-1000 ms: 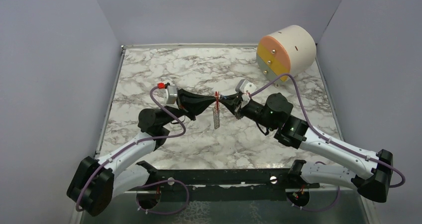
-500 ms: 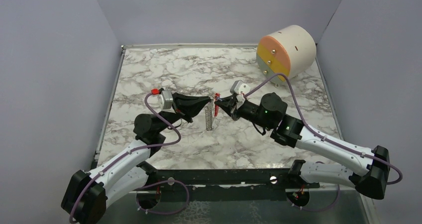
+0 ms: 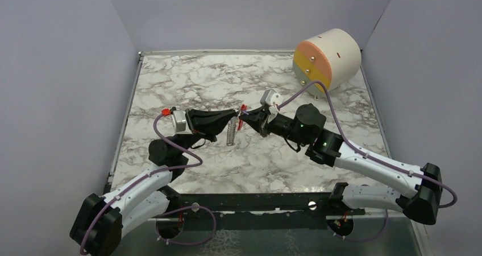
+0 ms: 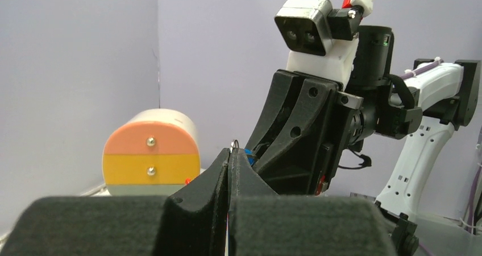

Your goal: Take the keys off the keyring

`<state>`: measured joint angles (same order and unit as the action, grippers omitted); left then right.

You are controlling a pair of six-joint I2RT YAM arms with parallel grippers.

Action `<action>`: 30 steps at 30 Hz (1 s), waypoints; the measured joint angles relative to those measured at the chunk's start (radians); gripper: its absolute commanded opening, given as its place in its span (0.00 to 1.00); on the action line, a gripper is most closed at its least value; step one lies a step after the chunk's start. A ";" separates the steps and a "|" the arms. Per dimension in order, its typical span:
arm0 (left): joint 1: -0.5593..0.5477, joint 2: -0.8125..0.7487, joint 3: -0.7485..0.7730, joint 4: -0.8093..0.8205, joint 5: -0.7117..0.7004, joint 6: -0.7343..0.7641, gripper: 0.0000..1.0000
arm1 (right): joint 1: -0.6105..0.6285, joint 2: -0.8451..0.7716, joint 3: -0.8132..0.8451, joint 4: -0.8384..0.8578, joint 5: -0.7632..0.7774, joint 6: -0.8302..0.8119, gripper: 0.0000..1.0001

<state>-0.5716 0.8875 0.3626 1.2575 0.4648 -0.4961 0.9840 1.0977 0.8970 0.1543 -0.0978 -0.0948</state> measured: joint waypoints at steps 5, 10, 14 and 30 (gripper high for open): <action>0.000 0.023 -0.008 0.089 -0.008 -0.026 0.00 | 0.005 0.017 0.002 0.027 -0.026 0.015 0.01; 0.001 0.068 -0.025 0.196 -0.022 -0.050 0.00 | 0.011 0.050 0.007 0.047 -0.051 0.025 0.01; 0.001 0.094 -0.035 0.243 -0.046 -0.061 0.00 | 0.026 0.075 0.021 0.047 -0.055 0.031 0.01; -0.005 0.023 -0.101 0.240 -0.112 0.037 0.00 | 0.072 0.055 0.027 0.030 -0.047 0.029 0.01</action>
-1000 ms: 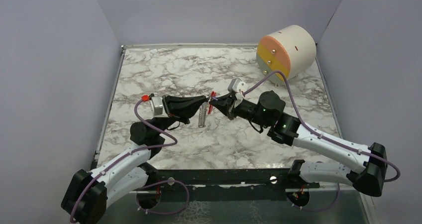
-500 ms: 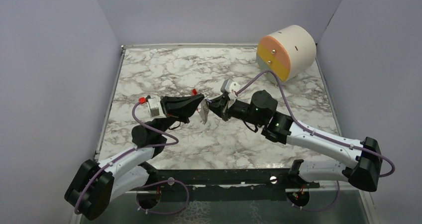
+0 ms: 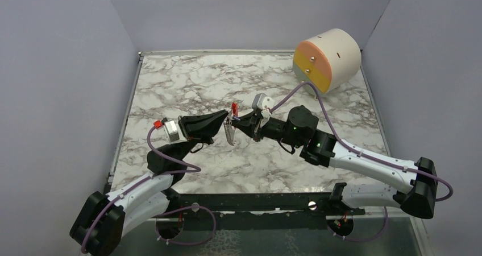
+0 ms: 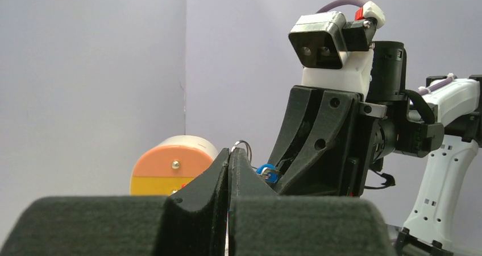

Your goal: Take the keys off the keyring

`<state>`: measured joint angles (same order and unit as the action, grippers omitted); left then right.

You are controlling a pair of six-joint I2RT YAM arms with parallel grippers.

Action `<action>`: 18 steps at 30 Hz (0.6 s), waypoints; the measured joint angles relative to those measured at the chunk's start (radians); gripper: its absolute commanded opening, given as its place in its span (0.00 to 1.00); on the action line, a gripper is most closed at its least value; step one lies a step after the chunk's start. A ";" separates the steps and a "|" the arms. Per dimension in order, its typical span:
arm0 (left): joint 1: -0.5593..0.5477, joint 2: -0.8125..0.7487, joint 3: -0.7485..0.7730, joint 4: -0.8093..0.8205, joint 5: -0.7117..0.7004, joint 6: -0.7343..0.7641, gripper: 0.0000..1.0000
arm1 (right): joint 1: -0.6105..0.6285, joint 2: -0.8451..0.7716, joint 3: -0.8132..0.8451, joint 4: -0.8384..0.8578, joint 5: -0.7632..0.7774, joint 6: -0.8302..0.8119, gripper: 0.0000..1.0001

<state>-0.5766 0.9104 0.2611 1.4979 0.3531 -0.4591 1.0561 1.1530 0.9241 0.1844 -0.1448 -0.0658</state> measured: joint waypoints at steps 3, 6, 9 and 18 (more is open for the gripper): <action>-0.002 -0.020 -0.001 -0.021 -0.007 0.027 0.00 | 0.006 0.000 0.007 -0.002 0.003 -0.003 0.01; -0.004 -0.027 -0.001 -0.039 -0.011 0.046 0.00 | 0.009 0.000 0.008 -0.006 0.010 -0.007 0.01; -0.005 -0.031 -0.003 -0.058 -0.021 0.063 0.00 | 0.012 0.000 0.008 -0.008 0.022 -0.013 0.01; -0.011 -0.060 -0.024 -0.097 -0.032 0.097 0.00 | 0.023 -0.012 0.039 -0.076 0.054 -0.045 0.01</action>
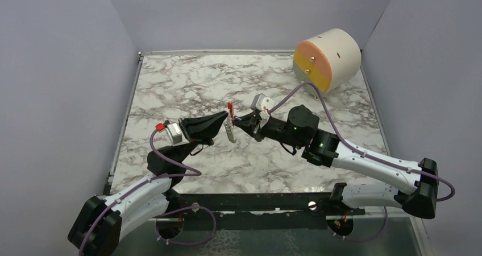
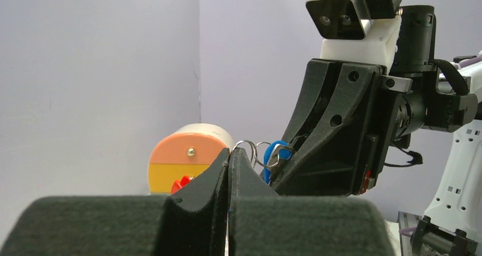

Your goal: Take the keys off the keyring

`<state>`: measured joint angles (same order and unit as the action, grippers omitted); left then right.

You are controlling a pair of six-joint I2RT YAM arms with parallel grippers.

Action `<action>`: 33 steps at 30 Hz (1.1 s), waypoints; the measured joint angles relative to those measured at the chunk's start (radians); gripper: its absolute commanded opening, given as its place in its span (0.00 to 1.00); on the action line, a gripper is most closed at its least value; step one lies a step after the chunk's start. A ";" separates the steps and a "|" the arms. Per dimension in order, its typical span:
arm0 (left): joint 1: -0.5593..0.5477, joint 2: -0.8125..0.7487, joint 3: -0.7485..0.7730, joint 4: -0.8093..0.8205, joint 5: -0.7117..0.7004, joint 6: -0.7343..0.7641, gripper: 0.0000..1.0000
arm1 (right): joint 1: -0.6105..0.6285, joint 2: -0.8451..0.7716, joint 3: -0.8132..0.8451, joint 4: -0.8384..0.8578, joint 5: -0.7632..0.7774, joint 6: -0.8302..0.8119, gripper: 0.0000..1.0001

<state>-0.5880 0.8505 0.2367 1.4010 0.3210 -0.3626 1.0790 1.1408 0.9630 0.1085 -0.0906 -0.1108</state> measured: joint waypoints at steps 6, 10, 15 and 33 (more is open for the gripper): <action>-0.006 -0.010 0.000 -0.024 0.005 0.006 0.00 | 0.002 -0.012 0.016 -0.046 0.017 -0.028 0.01; -0.008 -0.012 0.000 -0.032 0.013 0.006 0.00 | 0.006 -0.016 0.032 -0.077 0.026 -0.048 0.01; -0.008 -0.013 0.000 -0.029 0.030 0.006 0.00 | 0.006 -0.016 0.062 -0.117 0.034 -0.074 0.01; -0.003 -0.008 0.000 -0.016 0.071 0.000 0.00 | 0.008 0.050 0.202 -0.224 0.036 -0.135 0.01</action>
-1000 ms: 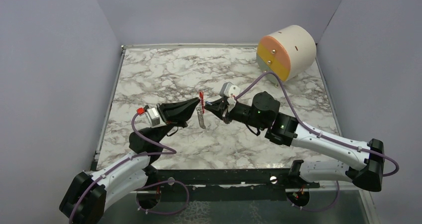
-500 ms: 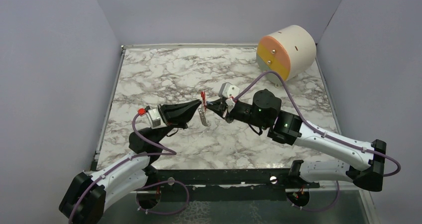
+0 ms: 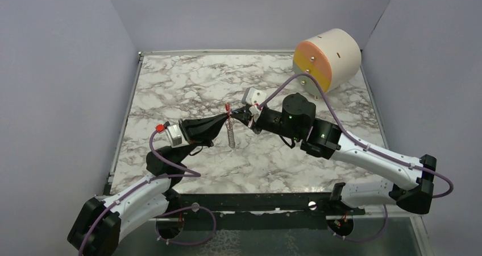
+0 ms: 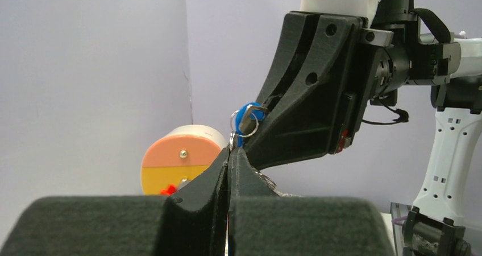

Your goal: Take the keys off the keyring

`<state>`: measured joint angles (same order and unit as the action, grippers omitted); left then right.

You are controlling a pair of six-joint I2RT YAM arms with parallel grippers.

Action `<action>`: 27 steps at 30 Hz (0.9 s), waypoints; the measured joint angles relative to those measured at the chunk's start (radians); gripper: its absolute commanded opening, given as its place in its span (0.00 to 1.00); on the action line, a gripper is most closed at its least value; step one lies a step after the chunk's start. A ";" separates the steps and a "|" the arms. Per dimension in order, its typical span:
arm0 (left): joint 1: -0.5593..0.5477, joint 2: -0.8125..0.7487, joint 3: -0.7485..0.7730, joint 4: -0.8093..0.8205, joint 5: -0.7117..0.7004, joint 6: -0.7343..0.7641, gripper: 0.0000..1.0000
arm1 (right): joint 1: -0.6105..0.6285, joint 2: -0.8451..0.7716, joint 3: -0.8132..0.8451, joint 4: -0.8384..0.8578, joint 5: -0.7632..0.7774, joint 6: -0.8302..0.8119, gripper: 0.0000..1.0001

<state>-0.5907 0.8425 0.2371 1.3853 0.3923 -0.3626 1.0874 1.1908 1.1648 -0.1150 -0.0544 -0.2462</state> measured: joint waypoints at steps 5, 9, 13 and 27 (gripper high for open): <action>0.006 0.002 0.000 0.009 -0.009 0.005 0.00 | 0.000 0.063 0.087 -0.039 0.000 -0.015 0.01; 0.007 0.002 0.004 -0.007 -0.027 0.019 0.00 | 0.000 0.087 0.123 -0.075 0.002 -0.020 0.01; 0.005 0.000 0.014 -0.043 -0.044 0.039 0.00 | 0.000 0.097 0.153 -0.116 0.021 -0.021 0.01; -0.001 -0.029 0.019 -0.211 -0.031 0.077 0.29 | 0.021 0.115 0.181 -0.131 0.149 -0.033 0.01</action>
<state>-0.5915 0.8139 0.2558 1.1740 0.3618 -0.2852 1.1080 1.3060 1.3457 -0.2459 0.0944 -0.2790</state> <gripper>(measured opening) 0.278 0.036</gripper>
